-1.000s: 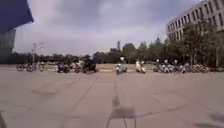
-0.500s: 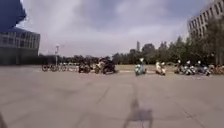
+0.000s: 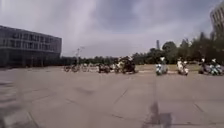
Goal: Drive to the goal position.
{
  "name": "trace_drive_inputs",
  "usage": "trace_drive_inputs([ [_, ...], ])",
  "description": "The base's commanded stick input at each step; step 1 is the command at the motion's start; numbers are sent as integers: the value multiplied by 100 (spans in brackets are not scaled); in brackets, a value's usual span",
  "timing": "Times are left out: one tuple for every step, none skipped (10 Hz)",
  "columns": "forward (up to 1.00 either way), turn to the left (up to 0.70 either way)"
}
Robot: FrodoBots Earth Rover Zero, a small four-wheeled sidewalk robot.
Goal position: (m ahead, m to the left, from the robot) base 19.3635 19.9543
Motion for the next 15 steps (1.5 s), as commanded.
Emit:
trace_drive_inputs([
  [0,70],
  [14,24],
  [68,33],
  [69,10],
  [69,1],
  [69,20],
  [69,35],
  [69,35],
  [69,35],
  [69,34],
  [69,34],
  [69,34],
  [69,33],
  [69,11],
  [69,0],
])
